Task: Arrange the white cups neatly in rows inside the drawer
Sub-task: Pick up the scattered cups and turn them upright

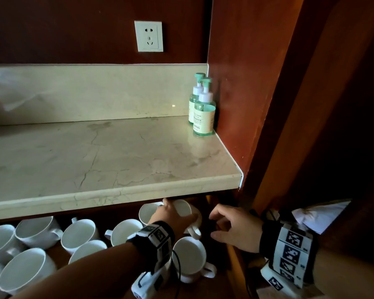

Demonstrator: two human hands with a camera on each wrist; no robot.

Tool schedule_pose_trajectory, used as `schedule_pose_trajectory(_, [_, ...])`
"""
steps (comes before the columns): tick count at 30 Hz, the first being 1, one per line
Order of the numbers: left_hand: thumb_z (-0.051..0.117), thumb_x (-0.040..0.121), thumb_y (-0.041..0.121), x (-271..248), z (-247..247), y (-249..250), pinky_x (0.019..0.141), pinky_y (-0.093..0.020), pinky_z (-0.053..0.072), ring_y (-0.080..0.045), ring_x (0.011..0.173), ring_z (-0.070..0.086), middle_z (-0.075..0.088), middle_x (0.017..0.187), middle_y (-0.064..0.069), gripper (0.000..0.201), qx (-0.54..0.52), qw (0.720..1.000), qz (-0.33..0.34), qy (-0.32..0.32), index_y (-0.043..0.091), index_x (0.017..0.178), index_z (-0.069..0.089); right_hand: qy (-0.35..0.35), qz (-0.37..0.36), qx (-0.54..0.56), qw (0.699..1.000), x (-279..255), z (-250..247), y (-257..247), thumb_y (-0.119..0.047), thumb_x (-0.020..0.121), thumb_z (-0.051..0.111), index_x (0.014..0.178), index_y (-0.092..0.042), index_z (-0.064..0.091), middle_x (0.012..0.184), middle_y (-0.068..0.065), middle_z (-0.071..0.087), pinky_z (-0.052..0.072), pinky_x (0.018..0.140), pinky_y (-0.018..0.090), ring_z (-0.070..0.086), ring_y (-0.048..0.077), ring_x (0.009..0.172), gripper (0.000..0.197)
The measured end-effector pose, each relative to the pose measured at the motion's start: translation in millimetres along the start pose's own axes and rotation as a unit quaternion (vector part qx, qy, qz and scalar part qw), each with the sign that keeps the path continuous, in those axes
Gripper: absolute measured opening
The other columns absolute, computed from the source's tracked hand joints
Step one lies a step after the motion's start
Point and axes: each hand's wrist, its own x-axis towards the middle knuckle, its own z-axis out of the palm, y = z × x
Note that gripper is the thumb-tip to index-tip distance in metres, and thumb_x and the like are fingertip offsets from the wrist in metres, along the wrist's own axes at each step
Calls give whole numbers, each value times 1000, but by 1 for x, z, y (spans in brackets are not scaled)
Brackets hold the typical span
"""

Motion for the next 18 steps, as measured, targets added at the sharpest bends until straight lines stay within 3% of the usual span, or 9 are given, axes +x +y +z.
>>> schedule_pose_trajectory(3, [65, 61, 65, 7, 8, 7, 73, -29, 41, -24, 105, 60, 56, 114, -8, 93, 26, 1000, 7, -14, 7, 126, 34, -2, -6, 13, 1000, -2, 0, 0, -35, 83, 66, 113, -27, 56, 117, -16, 56, 45, 79, 11, 55, 0, 107, 33])
schedule_pose_trajectory(7, [66, 59, 62, 12, 16, 17, 85, -29, 49, -25, 115, 57, 47, 132, -8, 108, 65, 997, -15, -47, 6, 140, 23, -4, 3, 23, 1000, -2, 4, 3, -40, 80, 66, 106, -32, 57, 109, -20, 57, 50, 84, 24, 55, -3, 101, 29])
schedule_pose_trajectory(10, [63, 72, 51, 16, 13, 26, 95, -31, 48, -28, 123, 50, 39, 139, -11, 86, 124, 990, -4, -69, 9, 139, 31, -13, 8, 23, 1000, -4, 6, 5, -39, 82, 65, 107, -31, 57, 106, -21, 54, 46, 74, 16, 54, -8, 84, 28])
schedule_pose_trajectory(12, [58, 80, 46, 16, 10, 33, 99, -34, 48, -28, 124, 48, 40, 135, -12, 61, 156, 984, 19, -78, 16, 131, 45, -16, 7, 37, 999, -4, 7, 8, -37, 82, 65, 107, -30, 57, 109, -20, 53, 49, 76, 18, 55, -7, 90, 27])
schedule_pose_trajectory(13, [58, 79, 46, 15, 10, 36, 98, -34, 49, -28, 123, 48, 42, 132, -12, 58, 164, 983, 23, -80, 17, 128, 48, -16, 7, 39, 999, -4, 7, 9, -38, 82, 66, 106, -30, 57, 110, -20, 54, 51, 79, 21, 55, -4, 96, 26])
schedule_pose_trajectory(15, [60, 77, 52, 15, 16, 38, 98, -33, 49, -27, 122, 49, 43, 132, -13, 70, 182, 980, 14, -80, 13, 132, 41, -16, 11, 39, 999, -3, 7, 12, -38, 82, 65, 105, -30, 57, 110, -20, 54, 51, 80, 20, 55, -6, 97, 26])
schedule_pose_trajectory(18, [60, 72, 64, 12, 28, 42, 106, -34, 37, -30, 129, 45, 36, 141, -18, 103, 211, 975, 3, -74, 8, 146, 17, -13, 2, 34, 999, -2, 7, 16, -35, 83, 66, 105, -27, 59, 109, -15, 58, 42, 67, 10, 52, -13, 77, 24])
